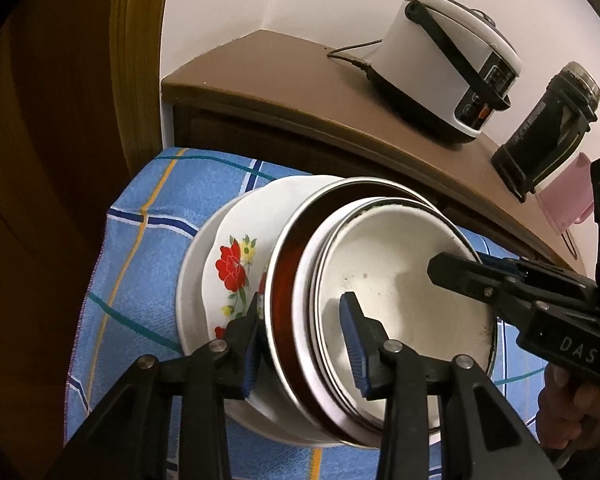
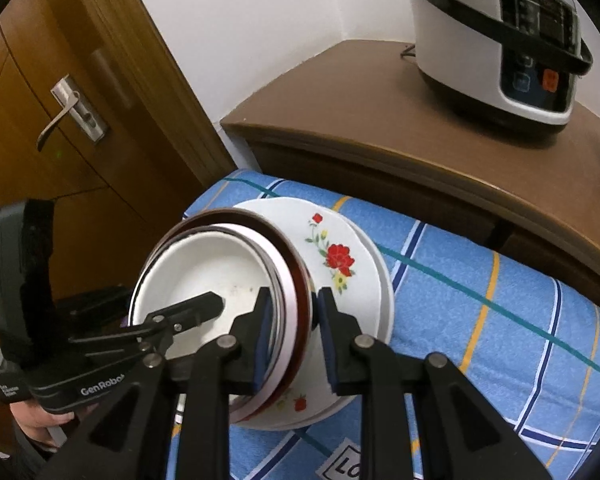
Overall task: Organize plates and bowls
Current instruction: 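Open the left tool and release the bowl stack's rim, then lift the left tool up away from the stacked dishes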
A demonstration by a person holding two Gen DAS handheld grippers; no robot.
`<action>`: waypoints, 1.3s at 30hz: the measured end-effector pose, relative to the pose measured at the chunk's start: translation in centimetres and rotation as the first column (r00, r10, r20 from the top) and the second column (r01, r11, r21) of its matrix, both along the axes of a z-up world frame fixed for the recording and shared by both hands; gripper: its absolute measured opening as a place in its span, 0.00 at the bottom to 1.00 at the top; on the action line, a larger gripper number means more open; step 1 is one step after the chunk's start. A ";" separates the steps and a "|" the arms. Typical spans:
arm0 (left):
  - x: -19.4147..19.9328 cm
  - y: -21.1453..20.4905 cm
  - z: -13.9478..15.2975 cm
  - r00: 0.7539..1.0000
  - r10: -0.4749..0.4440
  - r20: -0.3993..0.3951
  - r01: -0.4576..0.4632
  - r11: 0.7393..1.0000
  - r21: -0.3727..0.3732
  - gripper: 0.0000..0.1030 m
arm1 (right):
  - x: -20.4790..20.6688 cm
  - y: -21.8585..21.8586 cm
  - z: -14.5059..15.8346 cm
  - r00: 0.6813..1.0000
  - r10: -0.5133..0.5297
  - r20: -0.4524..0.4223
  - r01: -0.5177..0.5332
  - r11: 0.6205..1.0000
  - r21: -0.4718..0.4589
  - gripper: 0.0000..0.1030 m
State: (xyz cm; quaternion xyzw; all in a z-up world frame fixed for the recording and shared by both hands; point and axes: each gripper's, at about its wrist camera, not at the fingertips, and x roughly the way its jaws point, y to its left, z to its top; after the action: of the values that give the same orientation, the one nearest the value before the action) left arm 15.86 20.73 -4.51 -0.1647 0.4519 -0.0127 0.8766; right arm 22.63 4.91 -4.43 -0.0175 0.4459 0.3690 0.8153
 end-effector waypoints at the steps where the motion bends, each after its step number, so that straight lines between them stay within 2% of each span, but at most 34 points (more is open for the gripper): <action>1: 0.0 -0.1 0.0 1.000 0.000 0.002 0.000 1.000 0.002 0.39 | 0.0 -0.1 0.0 1.000 -0.002 0.000 0.002 1.000 0.005 0.22; 10: -0.3 -1.1 0.4 1.000 0.000 0.025 -0.002 0.997 0.082 0.42 | -0.6 -0.5 0.0 1.000 0.007 0.029 -0.007 1.000 0.004 0.25; 12: -0.4 -1.1 0.4 1.000 0.006 0.025 -0.008 0.997 0.078 0.52 | -0.7 -0.7 0.1 0.999 -0.001 0.037 0.001 1.000 0.003 0.26; 15: -0.9 -0.8 0.9 0.997 0.052 0.048 -0.058 0.992 0.116 0.62 | -1.3 -1.4 0.8 0.995 -0.017 0.094 0.016 1.000 0.013 0.33; 17: -1.3 -0.8 1.4 0.995 0.078 0.067 -0.087 0.984 0.157 0.64 | -1.7 -2.2 1.3 0.991 -0.036 0.125 0.034 0.999 0.017 0.39; 22: -2.2 -1.7 2.8 0.986 0.085 0.141 -0.114 0.971 0.211 0.64 | -2.6 -4.4 2.6 0.976 -0.094 0.197 0.088 0.995 0.040 0.40; 27: -3.0 -3.7 4.6 0.969 0.063 0.239 -0.128 0.955 0.269 0.65 | -4.3 -6.6 3.9 0.933 -0.158 0.323 0.145 0.987 0.062 0.49; 33: -3.0 -5.5 6.0 0.949 0.034 0.313 -0.117 0.961 0.250 0.67 | -5.9 -9.9 5.2 0.868 -0.246 0.431 0.214 0.969 0.122 0.55; 35: -2.9 -6.0 6.2 0.943 0.028 0.331 -0.114 0.963 0.244 0.67 | -6.1 -10.8 5.6 0.851 -0.269 0.451 0.229 0.963 0.142 0.59; 39: -2.8 -7.4 6.5 0.940 0.009 0.341 -0.097 0.966 0.241 0.67 | -6.4 -11.8 5.8 0.837 -0.287 0.465 0.242 0.958 0.155 0.62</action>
State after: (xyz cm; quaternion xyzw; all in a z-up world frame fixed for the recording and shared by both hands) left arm 13.10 13.35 2.00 -0.0585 0.2883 0.0413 0.9549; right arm 16.25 -6.86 1.41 -0.0106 0.2094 0.2563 0.9436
